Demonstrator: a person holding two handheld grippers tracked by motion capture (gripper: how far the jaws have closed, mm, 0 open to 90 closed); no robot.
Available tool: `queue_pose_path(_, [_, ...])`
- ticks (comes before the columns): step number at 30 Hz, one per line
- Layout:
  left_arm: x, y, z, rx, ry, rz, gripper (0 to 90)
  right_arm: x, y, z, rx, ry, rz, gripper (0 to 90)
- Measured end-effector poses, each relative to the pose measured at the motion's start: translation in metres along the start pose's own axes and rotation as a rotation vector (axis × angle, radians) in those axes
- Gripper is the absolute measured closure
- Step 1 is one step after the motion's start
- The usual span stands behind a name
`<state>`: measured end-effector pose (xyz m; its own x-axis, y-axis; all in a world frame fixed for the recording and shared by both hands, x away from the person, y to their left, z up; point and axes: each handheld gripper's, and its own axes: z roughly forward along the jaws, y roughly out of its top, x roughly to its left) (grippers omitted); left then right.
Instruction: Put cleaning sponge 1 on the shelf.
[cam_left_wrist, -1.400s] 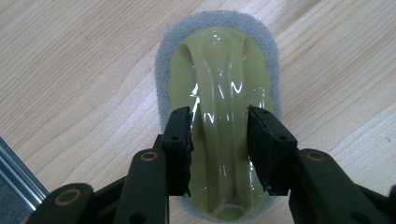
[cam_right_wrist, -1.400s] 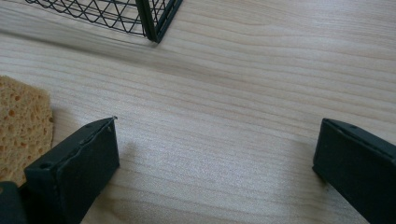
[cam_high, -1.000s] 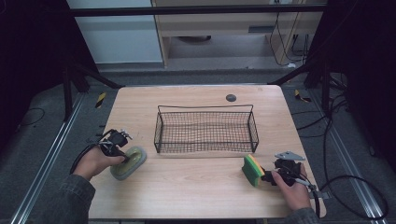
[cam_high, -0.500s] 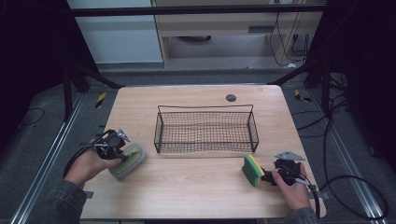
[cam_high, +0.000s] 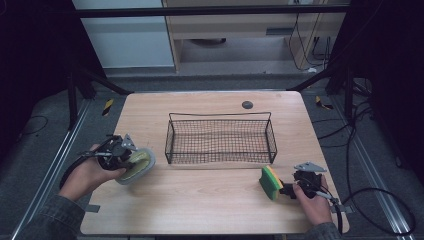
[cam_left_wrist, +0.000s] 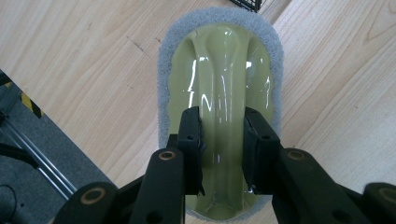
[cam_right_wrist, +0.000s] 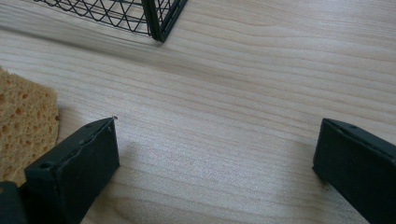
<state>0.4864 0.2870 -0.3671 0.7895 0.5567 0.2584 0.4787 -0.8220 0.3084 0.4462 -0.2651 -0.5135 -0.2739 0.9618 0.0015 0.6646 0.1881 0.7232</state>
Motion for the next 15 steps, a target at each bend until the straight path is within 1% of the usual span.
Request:
queue_pose_path(3, [0.002, 0.0, -0.006, -0.018, 0.007, 0.007, 71.0, 0.0, 0.0, 0.0, 0.0, 0.0, -0.001, 0.5])
queue_pose_path(4, [0.002, 0.001, -0.011, -0.023, 0.016, 0.012, 71.0, 0.0, 0.0, 0.0, 0.0, 0.001, -0.003, 0.5])
queue_pose_path(7, [0.002, 0.003, -0.015, -0.033, 0.021, 0.022, 71.0, 0.0, 0.0, 0.0, 0.0, 0.001, -0.003, 0.5])
queue_pose_path(10, [0.003, 0.008, -0.021, -0.05, 0.027, 0.037, 71.0, 0.0, 0.0, 0.0, 0.0, 0.001, -0.003, 0.5])
queue_pose_path(12, [0.004, 0.016, -0.027, -0.055, 0.043, 0.059, 71.0, 0.0, 0.0, 0.0, 0.0, 0.001, -0.002, 0.5])
queue_pose_path(13, [0.004, 0.016, -0.027, -0.055, 0.043, 0.059, 71.0, 0.0, 0.0, 0.0, 0.0, 0.001, -0.002, 0.5])
queue_pose_path(15, [0.005, 0.022, -0.031, -0.066, 0.045, 0.067, 71.0, 0.0, 0.0, 0.0, 0.0, 0.001, -0.002, 0.5])
